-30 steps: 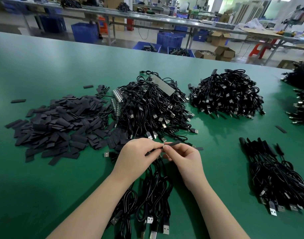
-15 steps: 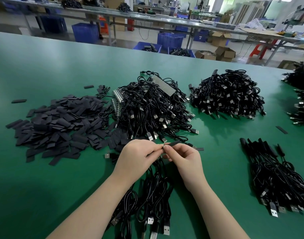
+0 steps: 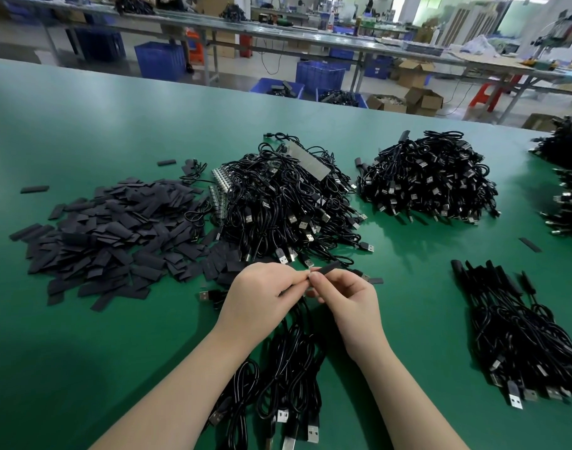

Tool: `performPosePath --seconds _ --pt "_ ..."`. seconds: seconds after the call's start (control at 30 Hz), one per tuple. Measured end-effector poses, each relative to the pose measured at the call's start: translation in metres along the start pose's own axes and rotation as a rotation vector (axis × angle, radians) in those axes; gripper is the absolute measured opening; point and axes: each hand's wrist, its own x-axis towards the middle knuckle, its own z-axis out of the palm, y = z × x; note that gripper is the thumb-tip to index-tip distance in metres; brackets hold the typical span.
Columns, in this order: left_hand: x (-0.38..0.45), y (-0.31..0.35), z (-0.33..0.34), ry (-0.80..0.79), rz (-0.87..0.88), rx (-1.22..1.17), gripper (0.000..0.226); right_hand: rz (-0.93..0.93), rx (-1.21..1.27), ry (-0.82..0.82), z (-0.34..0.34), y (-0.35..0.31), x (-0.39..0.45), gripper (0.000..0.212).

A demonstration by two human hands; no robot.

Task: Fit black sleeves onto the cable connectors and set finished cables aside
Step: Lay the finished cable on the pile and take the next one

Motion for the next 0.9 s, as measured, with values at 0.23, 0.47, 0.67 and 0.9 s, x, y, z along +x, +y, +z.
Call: performPosePath --seconds 0.23,0.47,0.67,0.9 --pt "0.000 -0.003 0.000 0.019 0.036 0.057 0.015 0.001 -0.029 -0.026 -0.002 0.000 0.000 0.020" --pt "0.000 -0.004 0.001 0.087 -0.125 -0.027 0.018 -0.098 -0.111 0.202 0.010 0.005 -0.006 0.035" --pt "-0.002 -0.007 0.002 0.080 -0.153 -0.045 0.019 -0.243 -0.208 0.206 0.011 0.005 -0.010 0.054" --pt "-0.002 -0.009 0.001 0.050 -0.167 -0.116 0.022 -0.201 -0.155 0.199 0.008 0.007 -0.008 0.046"
